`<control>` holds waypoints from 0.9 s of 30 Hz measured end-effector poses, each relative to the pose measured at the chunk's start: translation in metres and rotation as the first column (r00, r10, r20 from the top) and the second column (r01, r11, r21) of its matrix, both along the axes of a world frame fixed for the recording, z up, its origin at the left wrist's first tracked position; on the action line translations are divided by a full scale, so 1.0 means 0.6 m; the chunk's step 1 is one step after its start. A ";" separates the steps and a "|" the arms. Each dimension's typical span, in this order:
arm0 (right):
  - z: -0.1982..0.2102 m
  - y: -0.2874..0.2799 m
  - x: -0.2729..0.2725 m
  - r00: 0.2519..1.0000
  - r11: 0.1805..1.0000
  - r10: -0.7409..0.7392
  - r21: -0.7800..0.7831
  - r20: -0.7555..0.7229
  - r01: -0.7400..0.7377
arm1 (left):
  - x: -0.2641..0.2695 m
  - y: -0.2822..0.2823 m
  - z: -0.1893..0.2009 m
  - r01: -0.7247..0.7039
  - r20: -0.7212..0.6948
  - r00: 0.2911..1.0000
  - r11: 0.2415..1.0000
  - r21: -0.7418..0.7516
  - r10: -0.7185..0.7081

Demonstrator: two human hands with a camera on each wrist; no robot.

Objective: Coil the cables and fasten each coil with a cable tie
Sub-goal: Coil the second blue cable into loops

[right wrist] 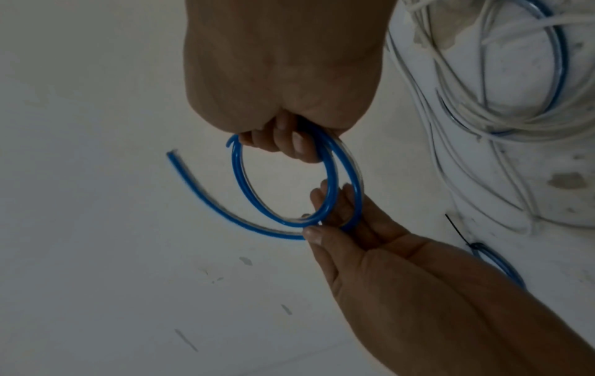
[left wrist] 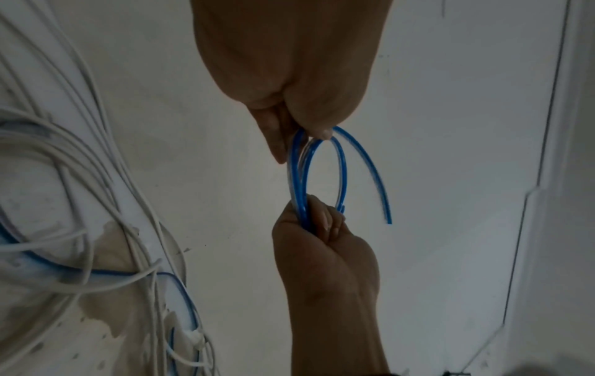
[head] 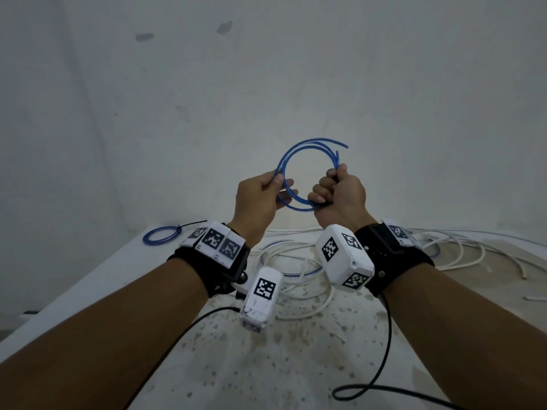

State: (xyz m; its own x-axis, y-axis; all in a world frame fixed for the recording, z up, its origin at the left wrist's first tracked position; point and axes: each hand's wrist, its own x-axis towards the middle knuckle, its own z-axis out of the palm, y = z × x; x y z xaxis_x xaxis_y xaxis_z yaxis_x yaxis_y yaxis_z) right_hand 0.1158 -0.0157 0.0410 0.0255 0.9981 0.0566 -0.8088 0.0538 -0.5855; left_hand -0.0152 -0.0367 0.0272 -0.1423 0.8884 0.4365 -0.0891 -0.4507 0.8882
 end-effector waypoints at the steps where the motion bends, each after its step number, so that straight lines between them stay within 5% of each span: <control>1: 0.001 -0.002 0.000 1.000 1.000 0.018 0.009 -0.001 -0.018 | -0.002 0.000 0.001 -0.002 0.035 0.999 1.000 0.010 0.002; 10: -0.008 -0.015 -0.015 0.983 0.998 -0.004 0.069 0.184 -0.009 | -0.017 0.010 0.021 -0.039 0.087 0.995 0.999 0.012 0.038; 19: -0.010 -0.008 -0.019 0.990 1.000 0.011 0.021 0.143 -0.015 | -0.042 0.007 0.012 -0.056 -0.326 0.938 0.978 0.199 0.120; 27: -0.013 -0.004 -0.021 0.990 1.000 0.001 -0.002 0.142 -0.001 | -0.048 0.002 0.015 -0.008 -0.439 0.894 0.982 0.191 0.093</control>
State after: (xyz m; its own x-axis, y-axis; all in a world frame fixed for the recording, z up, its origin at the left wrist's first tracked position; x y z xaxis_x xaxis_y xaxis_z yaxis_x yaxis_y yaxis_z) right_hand 0.1032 -0.0183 0.0330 0.0162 0.9982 0.0576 -0.7173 0.0517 -0.6948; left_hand -0.0440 -0.0355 0.0363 0.0610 0.7858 0.6154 0.3223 -0.5991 0.7330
